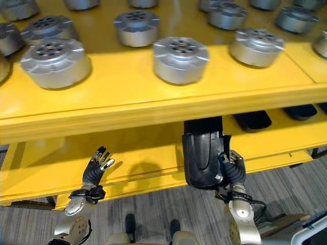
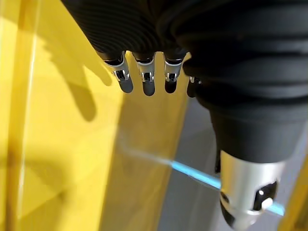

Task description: Move parts from the plastic box to the shelf.

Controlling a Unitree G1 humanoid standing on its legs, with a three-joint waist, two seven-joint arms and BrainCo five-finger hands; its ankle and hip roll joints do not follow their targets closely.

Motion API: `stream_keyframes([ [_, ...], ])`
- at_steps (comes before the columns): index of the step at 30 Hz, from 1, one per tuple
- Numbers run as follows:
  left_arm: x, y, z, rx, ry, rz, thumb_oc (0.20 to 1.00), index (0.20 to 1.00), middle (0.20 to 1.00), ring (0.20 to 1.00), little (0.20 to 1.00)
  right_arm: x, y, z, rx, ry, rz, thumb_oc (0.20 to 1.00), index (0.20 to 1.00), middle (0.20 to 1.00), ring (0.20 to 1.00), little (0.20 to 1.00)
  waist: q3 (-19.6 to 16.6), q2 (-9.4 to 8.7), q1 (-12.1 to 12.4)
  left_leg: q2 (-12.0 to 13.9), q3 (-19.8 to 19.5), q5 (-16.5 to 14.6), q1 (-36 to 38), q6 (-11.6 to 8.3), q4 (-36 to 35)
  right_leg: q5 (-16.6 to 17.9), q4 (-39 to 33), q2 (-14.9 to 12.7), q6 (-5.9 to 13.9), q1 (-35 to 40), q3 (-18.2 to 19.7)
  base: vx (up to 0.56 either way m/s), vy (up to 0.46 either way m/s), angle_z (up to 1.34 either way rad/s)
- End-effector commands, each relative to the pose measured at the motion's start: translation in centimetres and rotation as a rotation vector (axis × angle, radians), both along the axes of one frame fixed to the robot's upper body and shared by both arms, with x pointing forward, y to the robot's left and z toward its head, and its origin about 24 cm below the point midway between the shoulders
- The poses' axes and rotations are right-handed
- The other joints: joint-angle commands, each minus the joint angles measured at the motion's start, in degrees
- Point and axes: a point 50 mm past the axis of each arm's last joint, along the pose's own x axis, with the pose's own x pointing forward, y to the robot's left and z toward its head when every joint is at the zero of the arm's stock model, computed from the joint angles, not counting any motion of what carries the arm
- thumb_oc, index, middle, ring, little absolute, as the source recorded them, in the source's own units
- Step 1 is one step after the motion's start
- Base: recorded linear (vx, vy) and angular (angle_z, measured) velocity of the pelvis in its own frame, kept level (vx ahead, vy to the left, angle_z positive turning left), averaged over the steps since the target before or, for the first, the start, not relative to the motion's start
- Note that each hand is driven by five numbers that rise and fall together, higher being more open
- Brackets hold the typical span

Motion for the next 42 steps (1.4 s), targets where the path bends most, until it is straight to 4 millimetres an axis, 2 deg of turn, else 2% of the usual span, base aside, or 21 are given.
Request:
stream_keyframes([
  [1, 0.4, 1.1, 2.2, 0.06, -0.118, 0.024, 1.0, 1.0, 1.0, 1.0, 1.0, 1.6, 0.2, 4.0, 0.004, -0.21, 0.022, 0.2, 0.2, 0.2, 0.2, 0.2, -2.33, -1.75, 0.84, 2.21, 0.74, -5.43, -1.08, -1.06, 6.87, 3.54, 1.02, -4.31, 4.43, 1.05, -2.13, 0.05, 0.088, 0.07],
  [14, 0.4, 1.3, 2.3, 0.068, -0.119, 0.038, 1.0, 1.0, 1.0, 1.0, 1.0, 1.9, 1.1, 4.1, 0.018, -0.22, 0.059, 0.2, 0.2, 0.2, 0.2, 0.2, -2.68, -2.68, 1.77, -0.94, 0.66, -7.43, -1.49, 1.09, 6.77, 7.11, 1.9, -7.06, 6.86, 0.2, -2.57, 0.03, 0.072, 0.0],
  [17, 0.5, 1.3, 2.5, 0.069, -0.127, 0.034, 1.0, 1.0, 1.0, 1.0, 1.0, 2.0, 1.4, 4.4, 0.026, -0.232, 0.072, 0.2, 0.2, 0.2, 0.2, 0.2, -2.02, -2.68, 2.23, -1.39, 0.29, -8.09, -1.88, 1.9, 7.65, 7.51, 4.36, -7.29, 7.12, -1.12, -1.96, -0.02, 0.074, -0.01],
  [18, 0.5, 1.3, 2.5, 0.069, -0.126, 0.031, 1.0, 1.0, 1.0, 1.0, 1.0, 2.0, 1.5, 4.4, 0.028, -0.234, 0.078, 0.2, 0.2, 0.2, 0.2, 0.2, -1.45, -2.52, 2.29, -1.59, 0.33, -8.47, -1.92, 2.49, 8.02, 8.36, 7.73, -7.7, 7.43, -2.53, -1.84, -0.06, 0.108, -0.05],
  [19, 0.6, 1.2, 2.6, 0.077, -0.133, 0.021, 1.0, 1.0, 1.0, 1.0, 1.0, 2.1, 1.6, 4.5, 0.027, -0.236, 0.087, 0.2, 0.2, 0.2, 0.2, 0.2, -0.29, -2.16, 2.02, -2.03, -0.16, -8.53, -1.96, 3.06, 8.6, 12.02, 12.79, -8.38, 7.91, -4.66, -1.26, -0.07, 0.112, -0.02],
  [20, 0.9, 1.1, 2.8, 0.082, -0.139, 0.01, 1.0, 1.0, 1.0, 1.0, 1.0, 2.2, 1.7, 4.6, 0.029, -0.243, 0.091, 0.2, 0.2, 0.2, 0.2, 0.2, 0.56, -1.62, 1.44, -1.91, -1.34, -8.25, -2.05, 3.24, 8.71, 13.01, 15.64, -7.53, 7.8, -5.99, 0.69, -0.05, 0.057, 0.08],
  [21, 1.0, 1.1, 2.8, 0.082, -0.14, 0.01, 1.0, 1.0, 1.0, 1.0, 1.0, 2.2, 1.7, 4.6, 0.029, -0.244, 0.091, 0.2, 0.2, 0.2, 0.2, 0.2, 0.59, -1.62, 1.44, -1.91, -1.34, -8.27, -2.14, 3.23, 8.78, 12.9, 15.92, -7.54, 7.79, -6.19, 0.75, 0.0, -0.015, 0.27],
  [22, 1.3, 1.0, 3.0, 0.084, -0.146, 0.002, 1.0, 1.0, 1.0, 1.0, 1.0, 2.3, 2.0, 4.8, 0.035, -0.251, 0.102, 0.2, 0.2, 0.2, 0.2, 0.2, 1.18, -0.92, 0.96, -1.59, -2.64, -8.44, -2.12, 3.04, 9.19, 12.52, 16.31, -7.14, 7.24, -7.36, 3.09, 0.03, -0.079, 0.35],
  [25, 1.4, 1.2, 3.1, 0.084, -0.147, 0.015, 1.0, 1.0, 1.0, 1.0, 1.0, 2.6, 2.6, 4.7, 0.073, -0.252, 0.116, 0.2, 0.2, 0.2, 0.2, 0.2, 0.95, -0.6, 2.07, 0.53, -2.62, -9.42, -2.7, 1.34, 10.57, 16.48, 9.43, -14.61, 7.27, -5.42, -1.06, 0.06, -0.203, 0.3],
  [26, 1.5, 1.3, 3.1, 0.083, -0.147, 0.015, 1.0, 1.0, 1.0, 1.0, 1.0, 2.6, 2.6, 4.7, 0.071, -0.252, 0.116, 0.2, 0.2, 0.2, 0.2, 0.2, 0.83, -0.9, 2.06, 1.12, -3.08, -9.66, -2.8, 0.74, 10.93, 17.81, 7.37, -15.88, 7.55, -5.63, -0.64, 0.09, -0.284, -0.07],
  [28, 1.4, 1.3, 3.1, 0.071, -0.147, 0.02, 1.0, 1.0, 1.0, 1.0, 1.0, 2.5, 2.4, 4.8, 0.063, -0.252, 0.114, 0.2, 0.2, 0.2, 0.2, 0.2, 0.89, -1.95, 1.75, 1.81, -3.97, -10.19, -3.11, -0.41, 12.27, 18.91, 5.29, -16.01, 8.59, -5.15, 1.36, 0.06, -0.231, 0.01],
  [29, 1.5, 1.3, 2.8, 0.071, -0.133, 0.014, 1.0, 1.0, 1.0, 1.0, 1.0, 2.5, 2.3, 4.8, 0.064, -0.253, 0.112, 0.2, 0.2, 0.2, 0.2, 0.2, 0.57, -2.46, 1.7, 1.83, -4.12, -10.13, -3.08, -0.73, 12.05, 18.01, 5.31, -15.66, 8.84, -4.65, 2.02, 0.07, -0.286, 0.32],
  [30, 1.6, 1.2, 2.8, 0.075, -0.137, 0.006, 1.0, 1.0, 1.0, 1.0, 1.0, 2.5, 2.1, 5.0, 0.05, -0.259, 0.11, 0.2, 0.2, 0.2, 0.2, 0.2, -0.33, -3.92, 1.91, 2.81, -3.91, -10.02, -2.28, -1.81, 11.48, 16.6, 4.52, -15.0, 9.63, -3.93, 0.95, 0.07, -0.223, 0.44],
  [31, 1.6, 1.2, 2.8, 0.075, -0.136, 0.006, 1.0, 1.0, 1.0, 1.0, 1.0, 2.5, 2.1, 5.0, 0.05, -0.259, 0.11, 0.2, 0.2, 0.2, 0.2, 0.2, -0.32, -3.91, 1.9, 2.84, -3.93, -9.99, -2.21, -1.83, 11.4, 16.6, 4.47, -14.98, 9.62, -3.85, 0.9, 0.08, -0.256, 0.38],
  [33, 1.4, 1.2, 2.5, 0.077, -0.122, 0.005, 1.0, 1.0, 1.0, 1.0, 1.0, 2.5, 2.0, 5.1, 0.04, -0.262, 0.111, 0.2, 0.2, 0.2, 0.2, 0.2, -0.95, -4.33, 1.89, 4.57, -4.01, -9.41, -1.49, -2.66, 10.95, 14.15, 4.97, -13.61, 9.45, -3.39, -0.19, 0.06, -0.209, 0.02],
  [37, 1.3, 1.1, 2.2, 0.057, -0.109, 0.002, 1.0, 1.0, 1.0, 1.0, 1.0, 2.2, 1.1, 5.3, 0.01, -0.271, 0.084, 0.2, 0.2, 0.2, 0.2, 0.2, -1.47, -3.71, 1.35, 7.94, -4.07, -7.42, -0.44, -4.22, 8.81, 8.72, 5.1, -10.77, 8.1, -2.36, -2.55, 0.04, -0.184, -0.15],
  [38, 1.3, 1.1, 2.2, 0.057, -0.109, 0.002, 1.0, 1.0, 1.0, 1.0, 1.0, 2.2, 1.1, 5.3, 0.01, -0.271, 0.084, 0.2, 0.2, 0.2, 0.2, 0.2, -1.44, -3.64, 1.3, 8.02, -4.16, -7.37, -0.36, -4.28, 8.71, 8.66, 5.13, -10.69, 8.04, -2.28, -2.66, 0.05, -0.181, -0.17],
  [39, 1.2, 0.5, 1.9, 0.038, -0.097, -0.02, 1.0, 1.0, 1.0, 1.0, 1.0, 1.9, 0.4, 5.3, -0.011, -0.268, 0.059, 0.2, 0.2, 0.2, 0.2, 0.2, -1.62, -2.96, 0.72, 9.61, -3.93, -6.04, 0.56, -5.11, 6.92, 6.74, 4.91, -9.45, 7.52, -1.46, -3.82, 0.03, -0.128, -0.04],
  [42, 0.8, -0.1, 1.4, 0.022, -0.074, -0.049, 1.0, 1.0, 1.0, 1.0, 1.0, 1.8, 0.1, 5.2, -0.022, -0.261, 0.046, 0.2, 0.2, 0.2, 0.2, 0.2, -1.88, -1.86, 0.43, 10.22, -3.63, -5.16, 1.53, -5.53, 5.22, 5.47, 4.4, -8.69, 7.1, -0.62, -4.58, 0.04, -0.112, 0.05],
])
